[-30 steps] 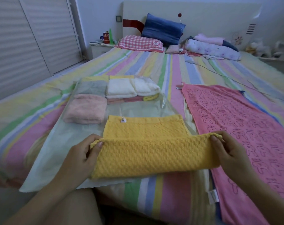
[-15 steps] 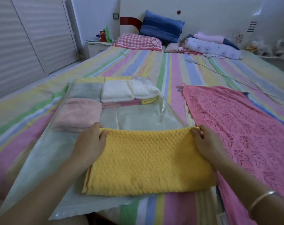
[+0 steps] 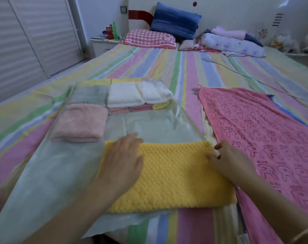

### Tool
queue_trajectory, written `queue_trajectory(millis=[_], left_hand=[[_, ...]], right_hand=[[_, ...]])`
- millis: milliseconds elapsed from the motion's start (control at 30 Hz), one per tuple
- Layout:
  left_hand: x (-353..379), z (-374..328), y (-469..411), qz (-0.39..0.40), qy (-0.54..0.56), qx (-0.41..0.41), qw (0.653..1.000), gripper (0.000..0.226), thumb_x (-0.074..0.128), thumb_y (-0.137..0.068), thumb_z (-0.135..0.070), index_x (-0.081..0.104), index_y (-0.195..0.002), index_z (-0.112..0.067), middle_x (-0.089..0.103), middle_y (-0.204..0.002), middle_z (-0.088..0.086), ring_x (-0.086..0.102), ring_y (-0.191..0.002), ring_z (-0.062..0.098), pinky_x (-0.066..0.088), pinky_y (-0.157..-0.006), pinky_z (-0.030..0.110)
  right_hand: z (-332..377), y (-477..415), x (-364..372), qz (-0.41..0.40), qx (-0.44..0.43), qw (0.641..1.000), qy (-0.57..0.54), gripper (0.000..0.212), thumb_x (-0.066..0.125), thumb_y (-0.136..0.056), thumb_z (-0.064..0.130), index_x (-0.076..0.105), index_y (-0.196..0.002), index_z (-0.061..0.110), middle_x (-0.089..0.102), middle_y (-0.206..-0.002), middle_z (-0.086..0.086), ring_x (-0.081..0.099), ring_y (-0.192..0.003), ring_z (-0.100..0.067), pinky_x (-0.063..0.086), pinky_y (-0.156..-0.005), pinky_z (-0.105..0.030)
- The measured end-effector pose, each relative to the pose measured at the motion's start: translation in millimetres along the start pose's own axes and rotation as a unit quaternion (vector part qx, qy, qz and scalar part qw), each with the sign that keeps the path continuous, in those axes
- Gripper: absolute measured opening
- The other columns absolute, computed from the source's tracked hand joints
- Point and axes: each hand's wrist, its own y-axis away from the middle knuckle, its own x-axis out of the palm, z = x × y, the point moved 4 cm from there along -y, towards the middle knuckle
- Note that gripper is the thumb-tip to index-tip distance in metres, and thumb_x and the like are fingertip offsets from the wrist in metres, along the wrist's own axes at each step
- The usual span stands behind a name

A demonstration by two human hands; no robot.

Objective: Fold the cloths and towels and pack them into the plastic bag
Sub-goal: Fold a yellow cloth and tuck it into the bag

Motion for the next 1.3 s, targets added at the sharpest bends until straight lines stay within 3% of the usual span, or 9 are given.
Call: queue_trajectory(millis=[167, 300, 433, 733, 867, 1000, 1100, 1200, 1300], left_hand=[[41.8, -50.1, 13.8, 0.196, -0.014, 0.111, 0.974, 0.075, 0.003, -0.088, -0.062, 0.0, -0.155, -0.029, -0.014, -0.161, -0.006, -0.02, -0.146, 0.009, -0.01, -0.12, 0.042], [62.0, -43.0, 20.9, 0.229, -0.054, 0.088, 0.968, 0.082, -0.01, -0.082, -0.072, -0.013, -0.153, -0.03, -0.025, -0.159, -0.003, -0.032, -0.142, 0.011, -0.01, -0.118, 0.049], [67.1, -47.4, 21.8, 0.225, -0.06, 0.083, 0.969, 0.084, -0.014, -0.08, -0.072, -0.014, -0.153, -0.029, -0.026, -0.158, -0.002, -0.032, -0.142, 0.012, -0.008, -0.118, 0.05], [93.2, -136.1, -15.2, 0.161, 0.165, 0.046, 0.972, 0.092, -0.013, -0.083, -0.07, 0.018, -0.154, -0.021, 0.016, -0.161, 0.004, 0.005, -0.15, 0.019, 0.001, -0.121, 0.044], [57.5, -101.4, -33.5, 0.078, 0.474, -0.113, 0.87, 0.028, 0.041, -0.098, -0.013, 0.063, -0.116, -0.016, 0.068, -0.108, 0.001, 0.062, -0.088, 0.008, 0.049, -0.078, 0.021], [30.7, -33.6, -19.2, 0.151, 0.563, -0.354, 0.731, 0.032, 0.042, -0.1, -0.023, 0.069, -0.091, -0.009, 0.071, -0.072, 0.005, 0.066, -0.06, 0.017, 0.055, -0.06, 0.031], [26.3, -7.4, -6.5, 0.185, 0.53, -0.391, 0.73, 0.042, 0.039, -0.101, -0.042, 0.06, -0.075, -0.016, 0.056, -0.048, -0.006, 0.054, -0.044, 0.011, 0.049, -0.054, 0.026], [36.7, -4.6, -4.9, 0.196, 0.463, -0.348, 0.791, 0.034, 0.054, -0.094, -0.046, 0.069, -0.093, -0.016, 0.066, -0.074, -0.002, 0.061, -0.068, 0.012, 0.046, -0.057, 0.024], [43.4, -10.6, -5.7, 0.17, 0.449, -0.317, 0.818, 0.027, 0.072, -0.085, -0.026, 0.067, -0.111, -0.017, 0.073, -0.102, 0.001, 0.068, -0.09, 0.014, 0.056, -0.074, 0.027]], right_hand=[[0.0, 9.3, -3.8, 0.081, 0.041, 0.996, -0.004, 0.06, 0.055, -0.089, 0.055, 0.043, -0.129, 0.012, 0.058, -0.102, -0.004, 0.061, -0.087, -0.024, 0.052, -0.074, -0.036], [1.2, 15.3, 0.6, 0.146, 0.064, 0.984, -0.086, 0.075, 0.066, -0.085, 0.046, 0.028, -0.139, 0.01, 0.052, -0.11, -0.009, 0.057, -0.077, -0.02, 0.053, -0.06, -0.034], [4.2, 24.5, 1.1, 0.195, 0.049, 0.958, -0.206, 0.081, 0.071, -0.084, 0.025, 0.019, -0.146, 0.021, 0.05, -0.121, -0.006, 0.057, -0.093, -0.019, 0.05, -0.071, -0.03], [36.8, 23.2, -77.7, 0.045, -0.09, 0.973, -0.206, 0.061, 0.071, -0.083, 0.019, 0.038, -0.131, 0.035, 0.052, -0.108, 0.006, 0.055, -0.081, -0.007, 0.047, -0.06, -0.024], [77.3, 46.7, -69.2, -0.005, -0.196, 0.976, -0.095, 0.059, 0.067, -0.082, 0.022, 0.037, -0.131, 0.034, 0.057, -0.111, 0.006, 0.057, -0.094, -0.016, 0.05, -0.079, -0.036], [110.4, 74.2, -20.3, 0.022, -0.253, 0.962, -0.098, 0.053, 0.061, -0.085, 0.024, 0.035, -0.13, 0.034, 0.058, -0.119, 0.007, 0.058, -0.104, -0.021, 0.048, -0.087, -0.04], [119.4, 87.9, 19.2, 0.062, -0.246, 0.961, -0.114, 0.049, 0.058, -0.089, 0.042, 0.034, -0.131, 0.034, 0.058, -0.117, 0.012, 0.06, -0.101, -0.016, 0.05, -0.084, -0.038], [112.3, 89.5, 32.3, 0.085, -0.219, 0.959, -0.159, 0.041, 0.055, -0.09, 0.048, 0.039, -0.127, 0.039, 0.06, -0.11, 0.018, 0.06, -0.093, -0.005, 0.052, -0.082, -0.033], [85.9, 84.5, 15.0, -0.024, -0.182, 0.97, -0.161, 0.027, 0.056, -0.091, 0.037, 0.05, -0.118, 0.037, 0.059, -0.106, 0.02, 0.057, -0.096, -0.001, 0.05, -0.083, -0.03]])
